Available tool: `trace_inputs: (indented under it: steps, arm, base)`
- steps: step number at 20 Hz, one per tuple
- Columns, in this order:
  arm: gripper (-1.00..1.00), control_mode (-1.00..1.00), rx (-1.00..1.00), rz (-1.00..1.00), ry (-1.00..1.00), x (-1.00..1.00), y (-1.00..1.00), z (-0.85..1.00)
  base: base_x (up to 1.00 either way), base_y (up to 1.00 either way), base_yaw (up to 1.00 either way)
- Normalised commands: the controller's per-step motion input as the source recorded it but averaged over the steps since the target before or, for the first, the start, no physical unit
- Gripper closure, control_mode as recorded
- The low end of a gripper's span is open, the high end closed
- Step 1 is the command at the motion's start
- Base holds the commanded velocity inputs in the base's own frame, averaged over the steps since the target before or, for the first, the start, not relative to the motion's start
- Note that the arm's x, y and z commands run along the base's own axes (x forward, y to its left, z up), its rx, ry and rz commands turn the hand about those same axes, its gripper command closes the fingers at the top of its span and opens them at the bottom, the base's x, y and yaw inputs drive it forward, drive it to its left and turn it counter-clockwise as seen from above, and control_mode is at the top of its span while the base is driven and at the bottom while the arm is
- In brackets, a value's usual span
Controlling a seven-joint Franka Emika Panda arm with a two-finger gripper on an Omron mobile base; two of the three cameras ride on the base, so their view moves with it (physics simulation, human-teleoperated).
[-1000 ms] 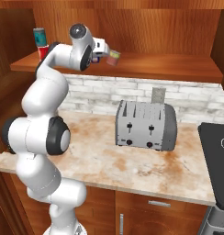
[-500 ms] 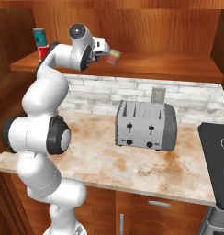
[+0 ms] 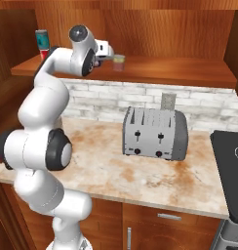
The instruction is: Stack two cans on top of the other two cans in the cabinet.
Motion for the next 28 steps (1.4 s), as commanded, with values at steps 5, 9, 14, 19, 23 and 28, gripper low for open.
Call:
trace_inputs:
  steps: [5, 9, 14, 19, 23, 28]
  arm:
    - [1.00, -1.00, 0.00, 0.00, -0.14, -0.19, 0.12, 0.09]
    - [1.00, -1.00, -0.02, -0.02, -0.14, -0.15, 0.00, 0.30]
    - [1.00, -1.00, 0.00, -0.06, -0.04, -0.14, -0.03, 0.29]
    - [1.00, -1.00, 0.00, -0.08, 0.02, -0.19, -0.10, 0.33]
    - [1.00, -1.00, 0.00, -0.09, 0.03, -0.23, -0.16, 0.34]
    - [1.00, -1.00, 0.00, -0.07, 0.00, -0.23, -0.32, 0.11]
  base:
    - [0.00, 0.00, 0.00]
    - [0.00, 0.00, 0.00]
    - [0.00, 0.00, 0.00]
    - [0.00, 0.00, 0.00]
    - [0.00, 0.00, 0.00]
    - [0.00, 0.00, 0.00]
